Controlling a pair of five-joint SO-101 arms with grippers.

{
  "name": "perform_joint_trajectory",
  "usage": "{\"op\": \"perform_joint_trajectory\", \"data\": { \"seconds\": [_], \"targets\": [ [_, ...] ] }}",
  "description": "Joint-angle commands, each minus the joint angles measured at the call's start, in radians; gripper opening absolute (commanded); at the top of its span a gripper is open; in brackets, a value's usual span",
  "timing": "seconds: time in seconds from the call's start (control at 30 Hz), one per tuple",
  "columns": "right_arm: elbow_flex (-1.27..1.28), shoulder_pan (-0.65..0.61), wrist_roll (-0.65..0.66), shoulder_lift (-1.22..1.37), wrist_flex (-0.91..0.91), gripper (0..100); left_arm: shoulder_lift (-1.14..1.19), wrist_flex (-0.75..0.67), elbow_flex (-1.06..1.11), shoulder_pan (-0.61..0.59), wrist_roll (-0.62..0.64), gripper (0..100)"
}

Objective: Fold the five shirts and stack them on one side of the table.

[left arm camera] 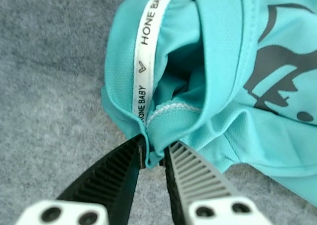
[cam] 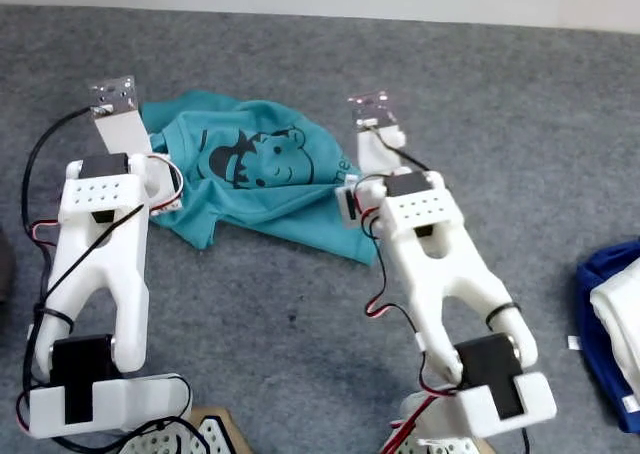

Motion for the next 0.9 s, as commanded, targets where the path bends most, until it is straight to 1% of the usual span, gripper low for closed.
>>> {"op": "perform_joint_trajectory", "data": {
  "seconds": [0.0, 0.13, 0.3, 0.4, 0.5, 0.6, 0.7, 0.87],
  "targets": [
    [-0.053, -0.012, -0.009, 0.039, -0.064, 22.4, -0.004, -0.003, -0.004, 0.018, -0.005, 7],
    [-0.070, -0.007, -0.008, 0.094, -0.074, 22.4, -0.004, -0.005, 0.005, 0.018, -0.005, 7],
    [-0.076, -0.005, -0.008, 0.101, -0.101, 22.2, -0.004, -0.005, 0.007, 0.018, -0.005, 7],
    [-0.074, -0.004, -0.008, 0.101, -0.134, 16.9, -0.004, -0.005, 0.008, 0.018, -0.005, 7],
    [-0.074, 0.008, -0.008, 0.101, -0.134, 9.3, -0.004, -0.005, 0.008, 0.018, -0.005, 7],
    [-0.074, 0.022, -0.008, 0.101, -0.134, 4.0, -0.004, -0.003, 0.008, 0.018, -0.005, 7],
    [-0.074, 0.036, -0.009, 0.099, -0.133, 0.8, -0.004, -0.003, 0.008, 0.019, -0.005, 6],
    [-0.074, 0.058, -0.009, 0.096, -0.131, 0.6, -0.005, -0.003, -0.002, 0.019, -0.005, 6]
  ]
}}
